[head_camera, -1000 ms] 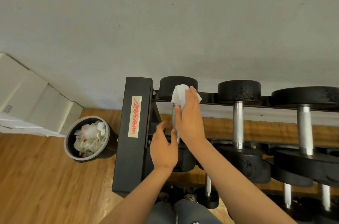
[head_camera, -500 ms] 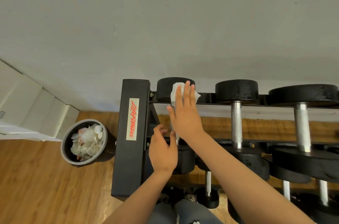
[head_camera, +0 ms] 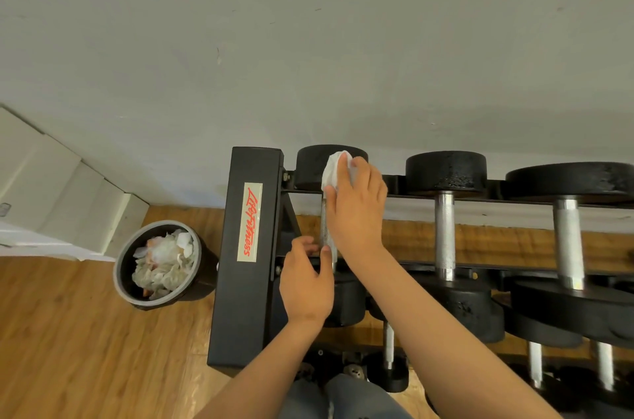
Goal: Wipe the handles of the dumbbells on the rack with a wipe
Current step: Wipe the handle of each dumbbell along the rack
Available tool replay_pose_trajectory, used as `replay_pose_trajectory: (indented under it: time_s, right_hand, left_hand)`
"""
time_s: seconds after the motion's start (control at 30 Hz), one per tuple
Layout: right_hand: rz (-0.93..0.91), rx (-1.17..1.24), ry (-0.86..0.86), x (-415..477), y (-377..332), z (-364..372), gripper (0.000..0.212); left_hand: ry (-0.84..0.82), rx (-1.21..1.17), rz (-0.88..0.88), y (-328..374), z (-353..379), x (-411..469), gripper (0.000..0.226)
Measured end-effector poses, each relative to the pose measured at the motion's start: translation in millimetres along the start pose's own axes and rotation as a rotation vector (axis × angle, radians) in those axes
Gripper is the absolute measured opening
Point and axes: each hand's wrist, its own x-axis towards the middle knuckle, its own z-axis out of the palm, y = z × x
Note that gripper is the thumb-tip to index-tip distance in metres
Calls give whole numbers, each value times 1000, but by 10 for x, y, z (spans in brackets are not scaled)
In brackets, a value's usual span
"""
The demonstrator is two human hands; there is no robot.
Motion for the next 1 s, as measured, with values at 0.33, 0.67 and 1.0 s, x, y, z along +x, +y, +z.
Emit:
replay_pose_trajectory:
  time_s: [0.33,0.67,1.0]
  right_hand:
    - [-33,398,-61,246,118,-98,46]
    - [-105,273,-141,-25,197,-5,49]
    - [-117,339,-1,105,313,-47,37]
  left_hand:
    - [-6,12,4,-2,-1,-1,27]
    - [-15,15,13,3,-8,1,26]
    - [-21,6,4,12,-12,-3,21]
